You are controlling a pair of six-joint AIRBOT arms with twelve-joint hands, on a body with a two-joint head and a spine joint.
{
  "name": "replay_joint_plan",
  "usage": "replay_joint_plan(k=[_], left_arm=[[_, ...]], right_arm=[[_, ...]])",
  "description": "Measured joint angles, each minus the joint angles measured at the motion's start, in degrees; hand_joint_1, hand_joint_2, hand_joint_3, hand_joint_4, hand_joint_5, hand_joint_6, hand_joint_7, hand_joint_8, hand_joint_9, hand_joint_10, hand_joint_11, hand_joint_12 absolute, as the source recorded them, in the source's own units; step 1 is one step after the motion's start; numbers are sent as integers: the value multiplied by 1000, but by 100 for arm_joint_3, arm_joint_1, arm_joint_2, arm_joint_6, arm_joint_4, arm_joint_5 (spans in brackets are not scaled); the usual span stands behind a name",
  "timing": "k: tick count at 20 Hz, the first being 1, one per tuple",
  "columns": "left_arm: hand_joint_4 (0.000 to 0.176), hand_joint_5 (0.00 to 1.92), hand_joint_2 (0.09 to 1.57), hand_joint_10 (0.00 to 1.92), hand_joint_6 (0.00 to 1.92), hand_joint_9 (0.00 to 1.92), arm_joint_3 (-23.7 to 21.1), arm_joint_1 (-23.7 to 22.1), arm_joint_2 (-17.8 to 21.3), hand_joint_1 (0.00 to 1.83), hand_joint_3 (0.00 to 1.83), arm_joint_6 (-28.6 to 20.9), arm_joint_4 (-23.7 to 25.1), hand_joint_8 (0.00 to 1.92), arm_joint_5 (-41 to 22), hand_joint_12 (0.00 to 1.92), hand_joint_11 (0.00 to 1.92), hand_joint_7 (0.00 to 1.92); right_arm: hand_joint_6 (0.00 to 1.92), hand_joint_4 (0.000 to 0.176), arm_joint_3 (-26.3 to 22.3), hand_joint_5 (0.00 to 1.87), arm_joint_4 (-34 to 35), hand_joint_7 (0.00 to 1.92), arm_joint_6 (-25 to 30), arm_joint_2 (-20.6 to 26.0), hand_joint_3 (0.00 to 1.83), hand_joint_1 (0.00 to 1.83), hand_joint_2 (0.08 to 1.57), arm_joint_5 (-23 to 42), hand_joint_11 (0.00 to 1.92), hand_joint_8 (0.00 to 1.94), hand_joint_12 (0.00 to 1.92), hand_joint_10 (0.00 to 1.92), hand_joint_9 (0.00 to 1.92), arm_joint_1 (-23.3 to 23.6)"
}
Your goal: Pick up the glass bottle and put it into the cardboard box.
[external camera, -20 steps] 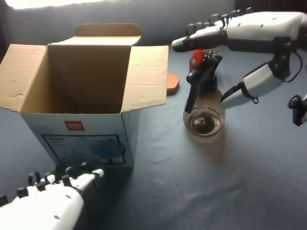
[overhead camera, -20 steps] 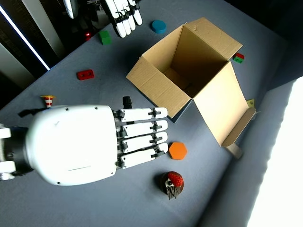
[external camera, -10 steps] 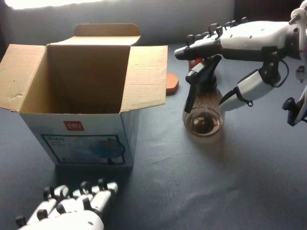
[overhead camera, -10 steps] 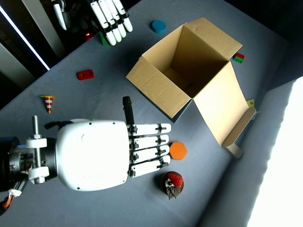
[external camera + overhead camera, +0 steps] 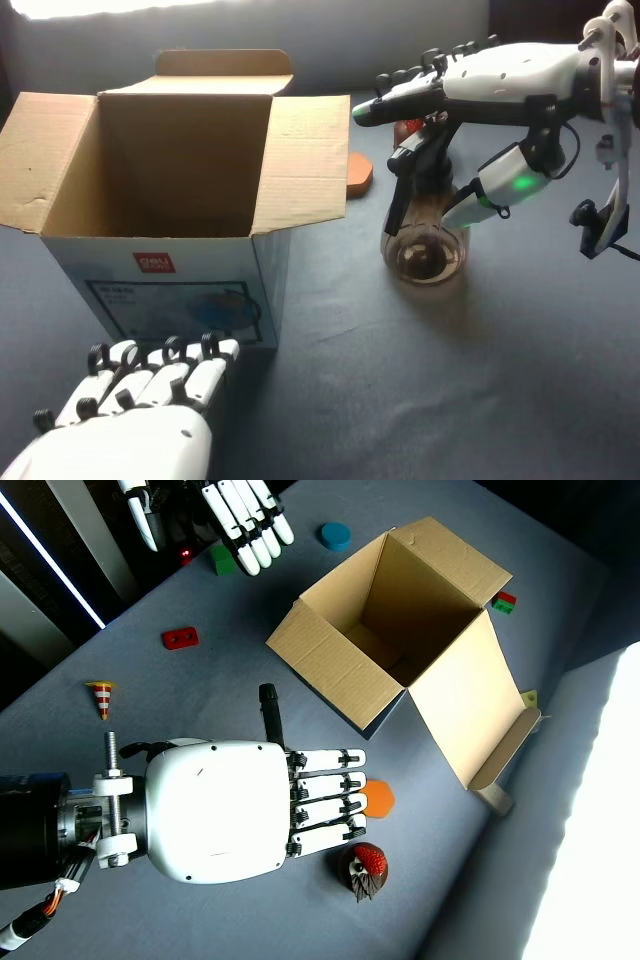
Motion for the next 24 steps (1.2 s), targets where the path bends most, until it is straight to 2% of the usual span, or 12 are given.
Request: replay_joint_plan(k=[3, 7, 12, 14, 15, 16, 17, 18, 19, 20, 22, 24], left_arm=[[0, 148, 1141, 0, 3, 120, 44, 216, -28, 476, 9, -109, -2, 2, -26, 1, 2, 155], [0, 149, 1154, 0, 3, 120, 109, 411, -85, 472, 11, -219, 234, 2, -33, 2, 2, 158], [0, 156, 1175, 0, 3, 120, 326, 459, -247, 433, 13, 46, 507, 2, -4, 3, 1, 163], [0, 156, 1175, 0, 3, 120, 328, 487, -249, 433, 13, 146, 463, 2, 28, 3, 1, 163], [0, 156, 1171, 0, 3, 120, 369, 487, -286, 428, 11, 240, 400, 2, 17, 4, 4, 163], [0, 156, 1171, 0, 3, 120, 442, 498, -321, 428, 11, 297, 389, 2, 37, 4, 4, 163], [0, 156, 1171, 1, 3, 121, 455, 503, -326, 425, 10, 297, 382, 2, 39, 6, 7, 163], [0, 156, 1171, 1, 3, 123, 485, 533, -369, 424, 9, 291, 431, 2, 17, 8, 11, 164], [0, 156, 1170, 2, 3, 124, 527, 557, -402, 421, 8, 278, 428, 3, 48, 15, 23, 167], [0, 156, 1170, 2, 2, 124, 549, 557, -409, 421, 7, 278, 415, 4, 55, 16, 24, 169], [0, 156, 1170, 1, 2, 125, 623, 557, -415, 421, 6, 299, 420, 3, 59, 20, 23, 170], [0, 156, 1173, 3, 2, 130, 710, 557, -422, 422, 6, 302, 415, 2, 120, 23, 22, 171]], right_arm=[[3, 0, 4, 210, 0, 259, -15, -4, 0, 1150, 925, -2, 0, 2, 505, 7, 235, 2], [3, 0, 7, 216, 2, 267, -15, -4, 0, 1115, 922, -4, 0, 2, 549, 8, 245, 13], [1, 0, 7, 212, 0, 266, -17, -2, 0, 1115, 922, -9, 0, 1, 548, 6, 244, 22], [1, 0, 7, 212, 2, 266, -15, -2, 0, 1115, 922, -13, 0, 1, 548, 6, 244, 35], [22, 0, 7, 301, 0, 382, -17, -2, 5, 1138, 945, -35, 0, 15, 802, 31, 347, 63], [22, 0, 7, 301, 9, 382, -15, -2, 5, 1138, 945, -39, 0, 15, 802, 31, 347, 72], [127, 0, 4, 574, 20, 712, -15, -2, 40, 1043, 1084, -31, 168, 110, 1259, 180, 680, 70], [165, 0, 7, 684, 17, 852, -15, -2, 21, 1037, 1153, -33, 264, 97, 1421, 303, 787, 70], [1336, 0, 7, 715, 7, 974, -15, -2, 6, 1174, 1194, -39, 503, 800, 1549, 548, 957, 68], [1372, 0, 7, 725, 9, 984, -13, -2, 0, 1196, 1187, -37, 550, 949, 1602, 727, 948, 68], [1255, 0, 7, 808, 20, 1062, -37, -2, 0, 1222, 1148, -44, 706, 919, 1607, 917, 1004, 70], [1178, 0, 7, 847, 28, 1081, -37, -2, 0, 1230, 1131, -42, 792, 922, 1589, 995, 1035, 70]])
